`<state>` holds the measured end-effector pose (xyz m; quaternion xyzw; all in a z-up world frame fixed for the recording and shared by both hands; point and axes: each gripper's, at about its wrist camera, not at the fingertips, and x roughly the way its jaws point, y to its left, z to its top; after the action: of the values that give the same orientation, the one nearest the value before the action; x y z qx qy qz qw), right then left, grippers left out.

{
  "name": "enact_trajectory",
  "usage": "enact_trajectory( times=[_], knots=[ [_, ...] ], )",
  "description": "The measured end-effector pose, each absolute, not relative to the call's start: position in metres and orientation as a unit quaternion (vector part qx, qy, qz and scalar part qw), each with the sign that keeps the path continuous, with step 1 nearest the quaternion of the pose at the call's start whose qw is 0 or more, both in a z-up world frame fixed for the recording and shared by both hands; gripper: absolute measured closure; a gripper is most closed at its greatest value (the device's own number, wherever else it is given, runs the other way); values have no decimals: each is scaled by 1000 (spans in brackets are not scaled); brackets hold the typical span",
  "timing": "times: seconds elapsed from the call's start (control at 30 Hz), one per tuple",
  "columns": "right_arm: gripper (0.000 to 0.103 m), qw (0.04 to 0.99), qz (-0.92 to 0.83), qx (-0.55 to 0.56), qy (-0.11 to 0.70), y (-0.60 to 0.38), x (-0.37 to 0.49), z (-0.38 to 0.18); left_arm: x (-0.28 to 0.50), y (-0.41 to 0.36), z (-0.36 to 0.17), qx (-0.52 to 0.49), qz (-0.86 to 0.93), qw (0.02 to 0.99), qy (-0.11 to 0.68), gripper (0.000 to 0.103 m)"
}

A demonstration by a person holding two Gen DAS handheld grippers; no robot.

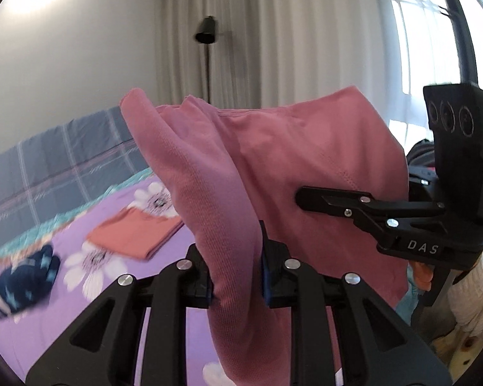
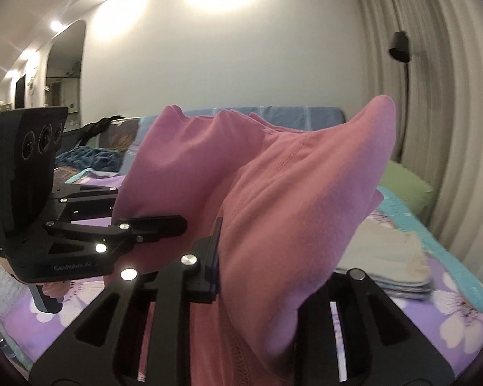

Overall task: Fold small clothes
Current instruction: 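Lift the folded pink shirt off the bedspread with both grippers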

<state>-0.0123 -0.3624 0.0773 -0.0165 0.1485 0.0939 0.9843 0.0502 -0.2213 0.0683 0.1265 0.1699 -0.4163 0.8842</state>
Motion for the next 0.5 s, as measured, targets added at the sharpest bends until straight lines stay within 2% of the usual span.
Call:
enact_trajectory(
  times=[0.37, 0.5],
  knots=[
    [81, 991, 19, 34, 127, -478, 39, 108, 90, -352, 107, 189, -427, 874, 134, 81],
    [81, 992, 2, 37, 122, -512, 63, 120, 133, -380, 122, 178, -424, 880, 120, 81]
  ],
)
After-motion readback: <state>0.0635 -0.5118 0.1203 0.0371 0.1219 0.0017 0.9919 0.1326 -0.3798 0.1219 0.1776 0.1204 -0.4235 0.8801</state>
